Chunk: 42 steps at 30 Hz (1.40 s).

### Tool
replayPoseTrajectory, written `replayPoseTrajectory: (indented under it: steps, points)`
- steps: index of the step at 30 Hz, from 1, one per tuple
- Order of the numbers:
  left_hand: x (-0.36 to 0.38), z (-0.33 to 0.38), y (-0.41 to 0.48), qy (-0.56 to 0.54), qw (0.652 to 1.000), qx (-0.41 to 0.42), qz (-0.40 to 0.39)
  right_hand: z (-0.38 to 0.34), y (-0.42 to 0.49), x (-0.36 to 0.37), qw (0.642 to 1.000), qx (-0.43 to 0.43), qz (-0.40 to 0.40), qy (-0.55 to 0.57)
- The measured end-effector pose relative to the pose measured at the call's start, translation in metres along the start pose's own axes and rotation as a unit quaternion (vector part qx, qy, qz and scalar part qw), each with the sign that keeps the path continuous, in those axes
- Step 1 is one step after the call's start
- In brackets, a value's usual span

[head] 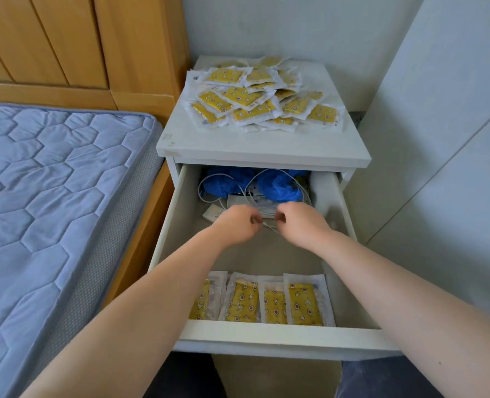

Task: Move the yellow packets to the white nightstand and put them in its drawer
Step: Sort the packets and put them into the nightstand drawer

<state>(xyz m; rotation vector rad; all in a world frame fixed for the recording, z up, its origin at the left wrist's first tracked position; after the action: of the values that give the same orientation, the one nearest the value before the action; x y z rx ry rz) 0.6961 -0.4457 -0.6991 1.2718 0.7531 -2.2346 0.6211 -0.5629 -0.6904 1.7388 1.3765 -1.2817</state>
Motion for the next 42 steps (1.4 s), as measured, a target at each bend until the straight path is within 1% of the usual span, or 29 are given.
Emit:
replayPoseTrajectory:
  steps: [3,6,8,10,11,15,17,18,20,21,23,25,27,28,29,30,32,33,35,36,38,40,42]
  points:
    - [-0.031,0.005,-0.002,-0.058,0.992,-0.01,0.11,-0.011,0.001,-0.03,0.998,-0.027,0.056,-0.002]
    - [-0.067,0.008,-0.003,-0.136,0.969,-0.033,0.201,-0.021,0.004,-0.063,0.992,-0.044,0.114,0.026]
    - [-0.088,0.01,-0.003,-0.163,0.954,-0.026,0.25,-0.027,0.008,-0.083,0.983,-0.068,0.165,0.053]
    - [-0.105,0.012,-0.001,-0.152,0.946,-0.018,0.287,-0.029,0.014,-0.099,0.972,-0.089,0.209,0.055]
    - [-0.111,0.011,0.001,-0.138,0.943,-0.018,0.303,-0.028,0.019,-0.105,0.971,-0.087,0.217,0.051]
    - [-0.126,0.003,0.015,-0.072,0.937,-0.014,0.343,-0.014,0.043,-0.116,0.978,-0.027,0.195,0.069]
    - [-0.127,-0.001,0.025,-0.026,0.941,0.001,0.336,-0.004,0.053,-0.119,0.979,0.003,0.193,0.066]
    - [-0.127,-0.003,0.031,-0.01,0.945,-0.006,0.327,0.0,0.057,-0.12,0.979,0.019,0.194,0.06]
    - [-0.126,-0.009,0.04,0.014,0.951,-0.046,0.306,0.008,0.064,-0.122,0.978,0.056,0.197,0.049]
    - [-0.125,-0.013,0.044,0.046,0.953,-0.068,0.291,0.011,0.067,-0.123,0.976,0.073,0.201,0.047]
    - [-0.124,-0.016,0.053,0.147,0.952,-0.095,0.251,0.019,0.072,-0.123,0.97,0.097,0.218,0.054]
    - [-0.127,-0.017,0.063,0.23,0.946,-0.068,0.219,0.027,0.078,-0.121,0.964,0.111,0.234,0.057]
    - [-0.13,-0.017,0.074,0.285,0.94,-0.006,0.187,0.032,0.084,-0.12,0.961,0.126,0.237,0.063]
    - [-0.131,-0.017,0.077,0.288,0.941,0.014,0.177,0.035,0.089,-0.121,0.96,0.138,0.233,0.068]
    - [-0.132,-0.019,0.081,0.273,0.946,0.017,0.174,0.038,0.093,-0.123,0.96,0.15,0.226,0.07]
    - [-0.135,-0.021,0.082,0.242,0.953,0.002,0.181,0.041,0.098,-0.124,0.96,0.159,0.22,0.07]
    - [-0.139,-0.027,0.084,0.172,0.962,-0.052,0.204,0.046,0.109,-0.128,0.959,0.162,0.22,0.075]
    - [-0.139,-0.029,0.085,0.158,0.962,-0.073,0.208,0.048,0.114,-0.131,0.957,0.16,0.227,0.085]
    - [-0.138,-0.029,0.088,0.178,0.961,-0.086,0.195,0.05,0.123,-0.137,0.951,0.147,0.252,0.099]
    - [-0.138,-0.029,0.089,0.183,0.962,-0.086,0.182,0.049,0.129,-0.141,0.95,0.131,0.267,0.093]
    - [-0.138,-0.029,0.09,0.176,0.968,-0.087,0.158,0.041,0.143,-0.149,0.954,0.073,0.284,0.063]
    - [-0.138,-0.029,0.091,0.168,0.97,-0.085,0.155,0.027,0.162,-0.156,0.963,0.003,0.265,0.047]
    - [-0.139,-0.029,0.091,0.166,0.97,-0.082,0.161,0.008,0.187,-0.164,0.972,-0.045,0.226,0.052]
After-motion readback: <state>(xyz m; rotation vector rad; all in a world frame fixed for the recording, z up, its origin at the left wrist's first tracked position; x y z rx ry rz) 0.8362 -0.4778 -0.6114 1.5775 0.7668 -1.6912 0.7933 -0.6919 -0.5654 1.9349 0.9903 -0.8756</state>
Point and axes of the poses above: each hand's wrist, its own y-axis towards the middle knuckle, its own x-axis out of the palm, z = x × y, the point moved 4 cm from there along y, towards the middle knuckle, and after that the axes turned 6 degrees about y, right-handed, at the moved point
